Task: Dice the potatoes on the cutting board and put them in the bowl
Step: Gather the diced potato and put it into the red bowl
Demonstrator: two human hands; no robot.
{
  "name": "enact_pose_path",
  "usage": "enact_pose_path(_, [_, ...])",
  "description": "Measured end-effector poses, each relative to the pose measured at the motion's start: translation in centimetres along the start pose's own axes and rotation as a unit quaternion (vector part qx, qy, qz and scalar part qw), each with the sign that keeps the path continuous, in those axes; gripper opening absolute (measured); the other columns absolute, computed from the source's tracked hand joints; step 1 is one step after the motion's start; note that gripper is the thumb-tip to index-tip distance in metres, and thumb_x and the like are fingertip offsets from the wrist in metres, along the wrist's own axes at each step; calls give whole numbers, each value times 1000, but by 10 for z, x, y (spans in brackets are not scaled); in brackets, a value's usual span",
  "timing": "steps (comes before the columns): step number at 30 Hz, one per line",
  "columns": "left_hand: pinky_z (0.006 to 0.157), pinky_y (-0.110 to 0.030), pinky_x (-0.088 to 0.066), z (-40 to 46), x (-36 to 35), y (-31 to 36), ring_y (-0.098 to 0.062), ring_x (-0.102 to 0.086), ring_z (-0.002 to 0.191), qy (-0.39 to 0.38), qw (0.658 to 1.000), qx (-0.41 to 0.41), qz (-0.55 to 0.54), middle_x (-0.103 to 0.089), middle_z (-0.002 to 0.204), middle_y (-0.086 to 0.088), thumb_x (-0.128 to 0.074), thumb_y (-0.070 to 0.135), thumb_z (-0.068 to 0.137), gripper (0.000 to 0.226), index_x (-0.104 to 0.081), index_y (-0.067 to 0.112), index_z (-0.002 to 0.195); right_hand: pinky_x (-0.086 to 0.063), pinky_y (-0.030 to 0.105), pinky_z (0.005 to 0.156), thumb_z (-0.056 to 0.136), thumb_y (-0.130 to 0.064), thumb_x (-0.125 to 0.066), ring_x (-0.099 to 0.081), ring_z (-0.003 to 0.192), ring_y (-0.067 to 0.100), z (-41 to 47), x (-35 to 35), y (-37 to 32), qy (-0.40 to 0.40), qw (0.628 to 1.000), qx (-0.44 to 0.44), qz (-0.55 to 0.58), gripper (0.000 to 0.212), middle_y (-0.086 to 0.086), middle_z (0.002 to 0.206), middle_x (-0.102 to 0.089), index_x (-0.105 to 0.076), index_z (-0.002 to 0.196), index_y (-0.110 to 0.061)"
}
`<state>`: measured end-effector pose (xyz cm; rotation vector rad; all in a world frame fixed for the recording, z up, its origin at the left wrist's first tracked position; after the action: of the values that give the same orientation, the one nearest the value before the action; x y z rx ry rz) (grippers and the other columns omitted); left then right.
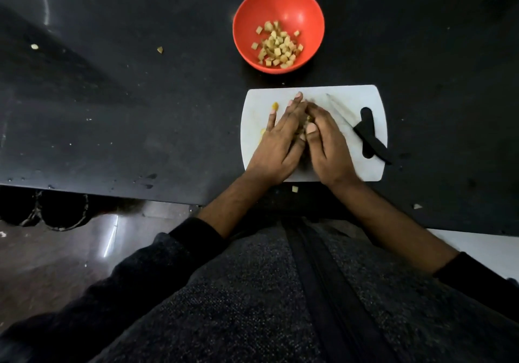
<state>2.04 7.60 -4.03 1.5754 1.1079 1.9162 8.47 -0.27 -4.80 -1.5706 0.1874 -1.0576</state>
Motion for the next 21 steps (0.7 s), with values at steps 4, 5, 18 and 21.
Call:
enact_pose_path(4, [125, -52, -6, 0, 3, 0, -23, -14, 154, 7, 999, 6, -32, -21, 165, -15, -35, 15, 105, 53, -25, 0, 155, -36, 46, 112, 105, -20, -37, -42, 138, 19, 2, -1, -3, -8, 999, 43, -10, 41, 11, 145, -48, -47, 142, -2])
enact_pose_path(5, [125, -51, -7, 0, 5, -2, -22, -16, 154, 17, 999, 7, -30, -22, 164, -14, -34, 19, 105, 52, -29, 1, 154, -35, 46, 113, 105, -22, -39, -40, 139, 20, 0, -2, -3, -16, 998, 57, -34, 43, 12, 147, -46, -46, 142, -2])
enact_pose_path(18, [115, -49, -35, 2, 20, -38, -24, -43, 140, 99, 988, 69, -96, -48, 148, -15, -19, 59, 102, 78, -40, 0, 148, -29, 44, 115, 88, -41, -53, -34, 141, 30, 15, -42, -16, -103, 950, 125, -268, 70, 17, 150, -38, -38, 147, -5])
enact_pose_path(21, [109, -43, -40, 2, 24, -32, -22, -50, 129, 104, 992, 32, -63, -54, 136, -13, -19, 57, 103, 75, -44, -1, 144, -37, 40, 107, 91, -31, -56, -46, 125, 30, 15, -39, -25, -91, 953, 156, -242, 53, 14, 135, -50, -50, 137, -6])
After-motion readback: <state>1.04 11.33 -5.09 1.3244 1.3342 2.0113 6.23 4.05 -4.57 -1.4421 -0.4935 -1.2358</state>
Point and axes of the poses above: each hand's wrist, its own z-axis towards the middle knuckle, its own x-axis out of the back of the hand, y = z × x, the point moved 9 cm from there along z, towards the middle knuckle
